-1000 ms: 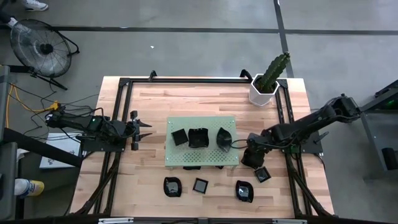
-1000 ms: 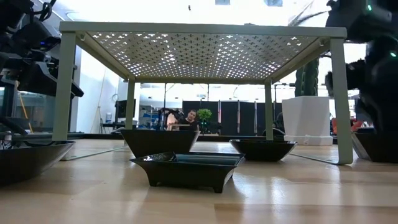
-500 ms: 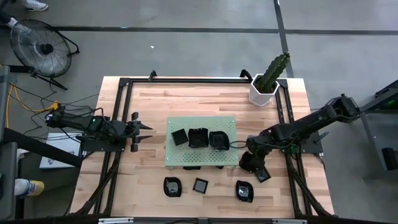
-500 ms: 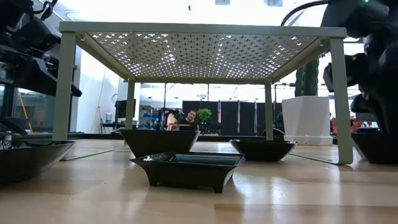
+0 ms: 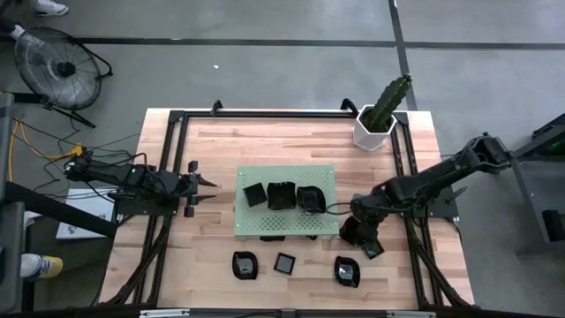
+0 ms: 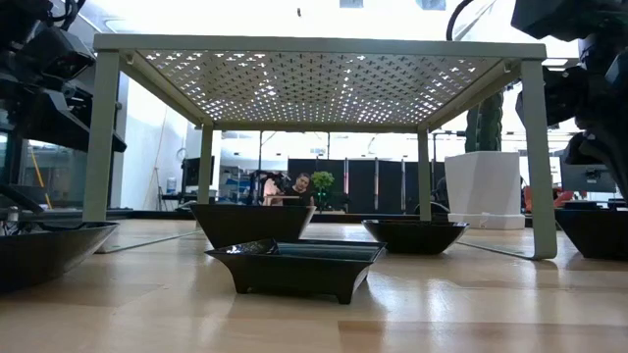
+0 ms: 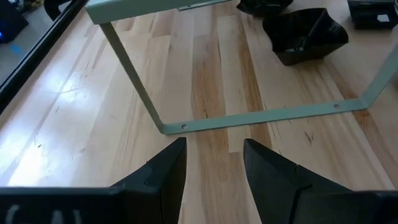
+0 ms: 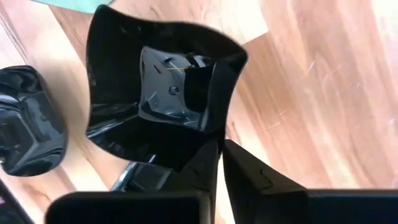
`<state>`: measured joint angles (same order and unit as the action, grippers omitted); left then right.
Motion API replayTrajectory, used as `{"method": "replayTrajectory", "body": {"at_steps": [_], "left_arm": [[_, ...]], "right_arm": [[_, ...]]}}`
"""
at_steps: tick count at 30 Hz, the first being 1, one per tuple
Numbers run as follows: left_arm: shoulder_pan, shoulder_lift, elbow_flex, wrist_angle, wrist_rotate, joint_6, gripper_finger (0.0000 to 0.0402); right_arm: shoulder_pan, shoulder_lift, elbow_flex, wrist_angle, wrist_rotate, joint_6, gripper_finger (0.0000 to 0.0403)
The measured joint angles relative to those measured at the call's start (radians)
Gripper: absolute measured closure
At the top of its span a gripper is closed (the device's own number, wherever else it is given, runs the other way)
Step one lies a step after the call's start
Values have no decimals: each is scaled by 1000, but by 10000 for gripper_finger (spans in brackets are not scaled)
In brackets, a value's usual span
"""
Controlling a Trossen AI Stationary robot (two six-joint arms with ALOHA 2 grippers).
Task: Pick & Place Mini shaped plates
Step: Stack the black wave square shaped bowl on top of the black wave square shaped bowl on the shelf
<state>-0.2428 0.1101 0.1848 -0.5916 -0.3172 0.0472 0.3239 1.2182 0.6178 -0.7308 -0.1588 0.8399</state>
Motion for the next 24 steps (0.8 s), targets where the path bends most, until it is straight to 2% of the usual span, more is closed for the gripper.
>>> {"method": "replayTrajectory", "body": {"at_steps": [4,8,14,24], "left_arm": [[0,0,-1,7,36,7,246],[0,0,-1,9,35,8,246],[0,0,-1,10,33,8,246],[0,0,-1,12,31,8,246]], "right_arm": [[30,0,0,2,-1,63,360],[50,0,0,2,56,87,316],[51,0,0,38,48,80,259],[52,0,0,34,78,94,264]]}}
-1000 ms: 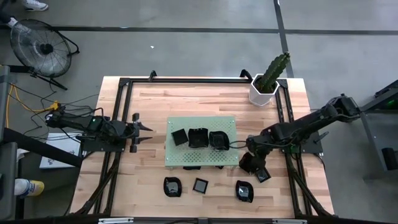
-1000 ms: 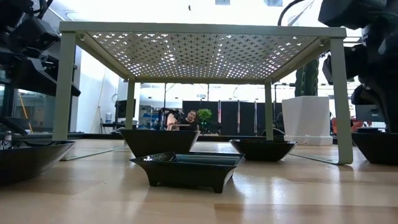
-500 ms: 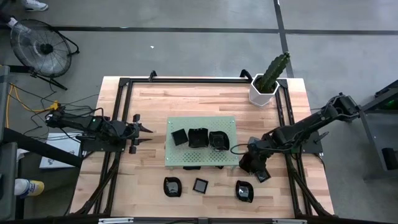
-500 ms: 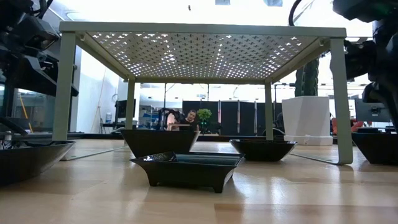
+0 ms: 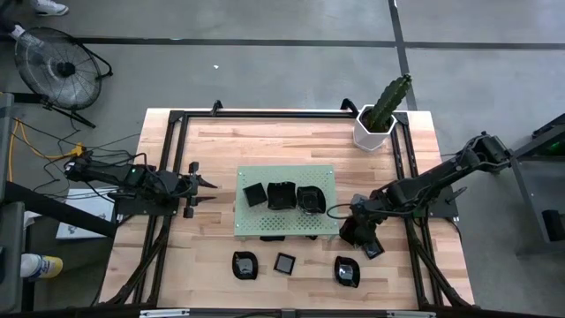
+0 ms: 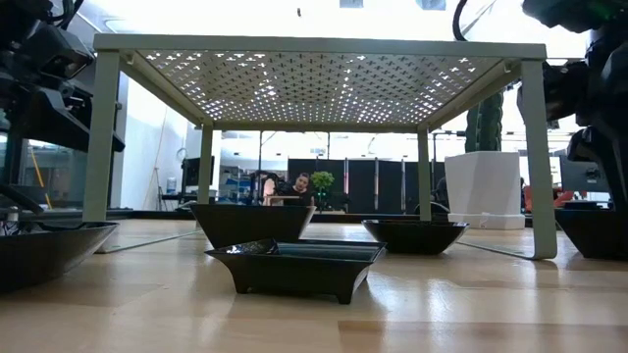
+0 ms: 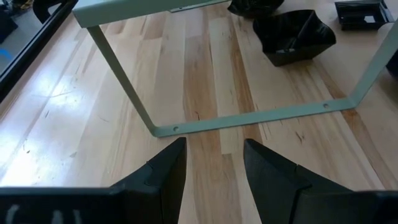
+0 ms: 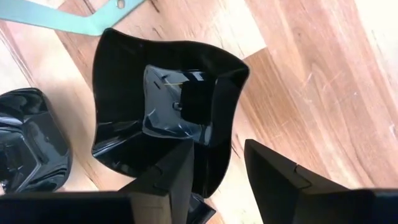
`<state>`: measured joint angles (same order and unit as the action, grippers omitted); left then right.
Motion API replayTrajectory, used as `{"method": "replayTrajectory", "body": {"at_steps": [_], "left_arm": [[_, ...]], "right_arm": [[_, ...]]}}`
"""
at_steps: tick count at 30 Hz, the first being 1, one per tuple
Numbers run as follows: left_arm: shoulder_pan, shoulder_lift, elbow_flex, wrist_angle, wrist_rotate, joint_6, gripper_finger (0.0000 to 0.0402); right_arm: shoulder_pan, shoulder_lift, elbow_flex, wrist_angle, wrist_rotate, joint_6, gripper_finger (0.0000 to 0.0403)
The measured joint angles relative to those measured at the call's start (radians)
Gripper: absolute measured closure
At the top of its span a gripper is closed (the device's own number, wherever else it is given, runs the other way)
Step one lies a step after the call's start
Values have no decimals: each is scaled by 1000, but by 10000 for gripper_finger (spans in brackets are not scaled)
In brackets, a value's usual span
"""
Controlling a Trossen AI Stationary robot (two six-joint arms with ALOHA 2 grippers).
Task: Pick & Place Mini shaped plates
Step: Stack the black wave square shaped bowl on top of the black wave square shaped bowl on the shelf
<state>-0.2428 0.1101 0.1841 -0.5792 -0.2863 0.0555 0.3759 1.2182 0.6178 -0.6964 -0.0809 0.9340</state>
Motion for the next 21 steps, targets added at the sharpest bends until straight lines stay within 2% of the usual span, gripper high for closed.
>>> {"method": "replayTrajectory", "body": {"at_steps": [10,17,21], "left_arm": [[0,0,0,9,-7,0,246],[0,0,0,5,-6,0,246],[0,0,0,4,-5,0,246]], "right_arm": [[25,-1,-61,26,23,112,265],[40,-1,-62,78,45,116,266],[39,-1,-62,85,46,124,279]]}}
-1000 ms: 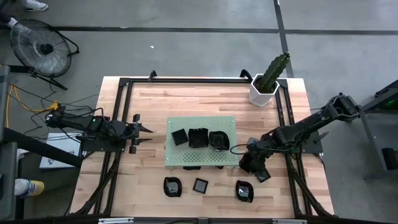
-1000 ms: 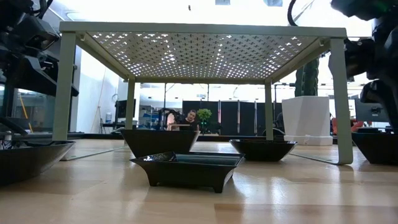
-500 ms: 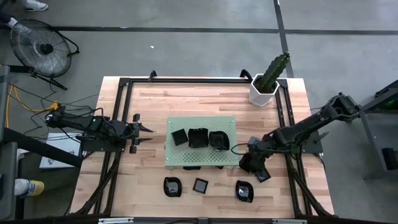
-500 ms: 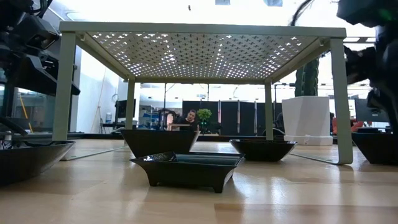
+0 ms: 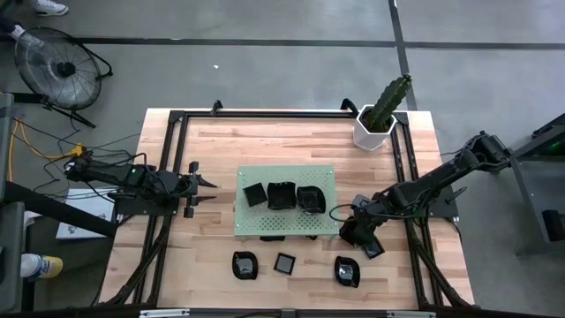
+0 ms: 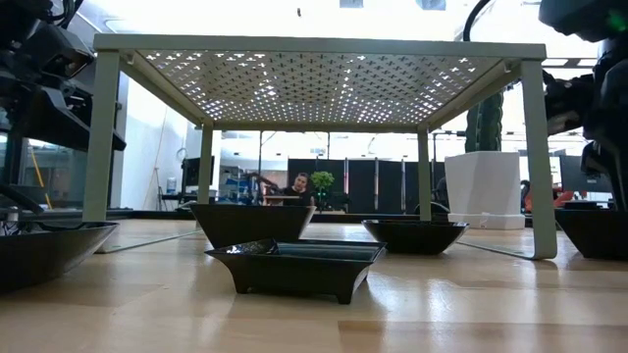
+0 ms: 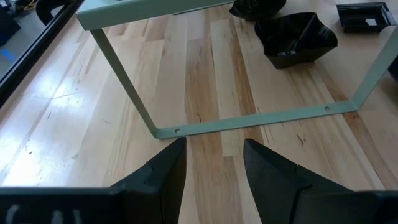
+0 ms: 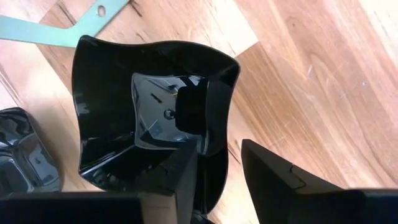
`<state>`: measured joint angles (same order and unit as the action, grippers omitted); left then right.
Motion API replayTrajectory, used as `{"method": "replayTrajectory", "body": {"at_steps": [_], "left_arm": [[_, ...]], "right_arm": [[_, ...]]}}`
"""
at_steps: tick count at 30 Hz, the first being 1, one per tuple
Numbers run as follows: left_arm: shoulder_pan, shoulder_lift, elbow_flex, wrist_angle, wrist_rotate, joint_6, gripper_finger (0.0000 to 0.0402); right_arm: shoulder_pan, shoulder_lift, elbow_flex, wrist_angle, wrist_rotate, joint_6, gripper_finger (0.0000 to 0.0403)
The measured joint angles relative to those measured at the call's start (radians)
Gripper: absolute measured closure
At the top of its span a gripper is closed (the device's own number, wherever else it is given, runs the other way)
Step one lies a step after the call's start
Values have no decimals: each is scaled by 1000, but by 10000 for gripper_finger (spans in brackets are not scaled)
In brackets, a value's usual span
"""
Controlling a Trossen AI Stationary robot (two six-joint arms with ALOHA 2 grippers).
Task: Pick & Place Mini shaped plates
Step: Stack the black wave square shaped bowl on top of the black wave square shaped bowl on the shelf
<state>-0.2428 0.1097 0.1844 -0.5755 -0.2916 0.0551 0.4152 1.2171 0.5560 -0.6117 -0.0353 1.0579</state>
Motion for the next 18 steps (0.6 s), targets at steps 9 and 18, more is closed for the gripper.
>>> {"method": "replayTrajectory", "body": {"at_steps": [9,18], "left_arm": [[0,0,0,-1,2,0,246],[0,0,0,-1,3,0,246]], "right_arm": [[0,0,0,0,-1,0,342],[0,-1,0,3,-10,1,398]]}}
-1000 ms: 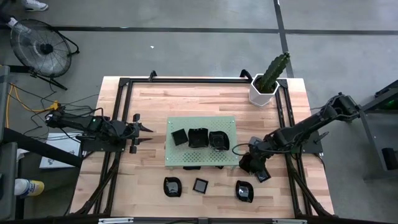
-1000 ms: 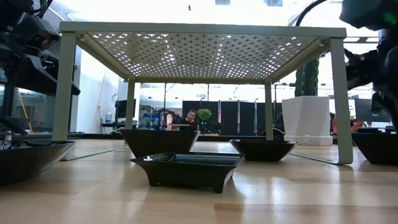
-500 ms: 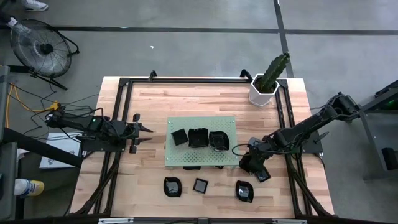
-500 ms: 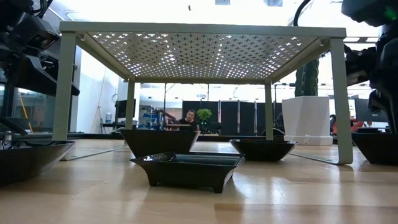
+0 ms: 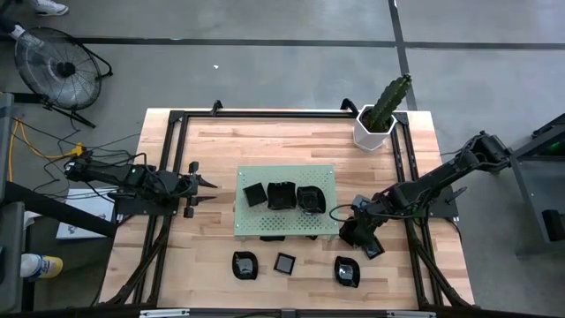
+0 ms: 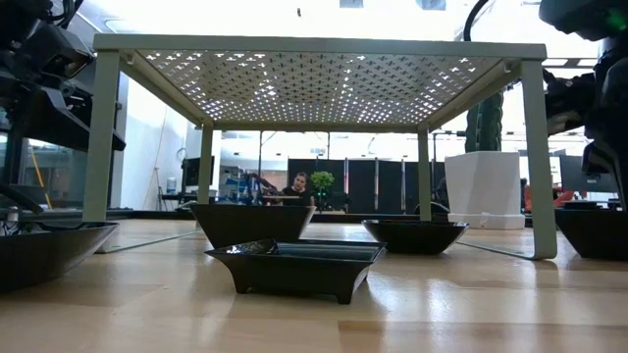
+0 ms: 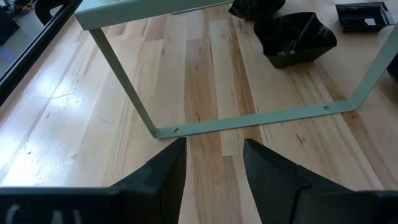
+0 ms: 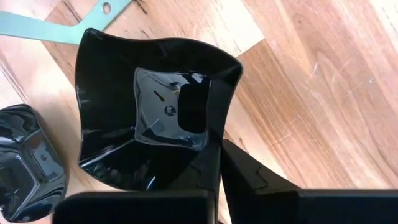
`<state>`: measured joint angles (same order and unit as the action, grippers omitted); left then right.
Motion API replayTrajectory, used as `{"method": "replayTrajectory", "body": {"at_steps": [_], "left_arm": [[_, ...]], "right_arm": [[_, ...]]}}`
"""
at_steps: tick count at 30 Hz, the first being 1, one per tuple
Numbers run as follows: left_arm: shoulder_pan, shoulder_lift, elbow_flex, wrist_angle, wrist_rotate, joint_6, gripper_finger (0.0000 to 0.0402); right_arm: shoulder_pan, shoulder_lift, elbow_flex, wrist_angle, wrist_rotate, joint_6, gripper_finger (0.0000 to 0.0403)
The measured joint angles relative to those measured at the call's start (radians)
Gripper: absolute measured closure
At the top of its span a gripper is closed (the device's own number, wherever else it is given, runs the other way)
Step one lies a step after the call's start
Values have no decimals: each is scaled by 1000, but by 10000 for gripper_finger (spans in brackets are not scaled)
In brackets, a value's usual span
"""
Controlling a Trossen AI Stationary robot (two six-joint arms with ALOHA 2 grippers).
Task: Pick & Place Mini shaped plates
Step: Stack the black wave square shaped bowl on top of the black wave square shaped bowl on the shelf
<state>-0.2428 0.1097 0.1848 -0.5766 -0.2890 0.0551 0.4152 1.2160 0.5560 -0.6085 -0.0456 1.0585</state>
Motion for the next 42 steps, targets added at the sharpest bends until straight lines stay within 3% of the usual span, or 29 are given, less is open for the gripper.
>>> {"method": "replayTrajectory", "body": {"at_steps": [13,27,33,42], "left_arm": [[0,0,0,0,0,0,246],[0,0,0,0,1,0,246],[0,0,0,0,1,0,246],[0,0,0,0,1,0,246]], "right_arm": [[0,-37,0,-15,-42,11,401],[0,-369,7,-154,-36,113,402],[0,-463,128,-300,27,147,403],[-26,-413,440,-499,197,139,403]]}}
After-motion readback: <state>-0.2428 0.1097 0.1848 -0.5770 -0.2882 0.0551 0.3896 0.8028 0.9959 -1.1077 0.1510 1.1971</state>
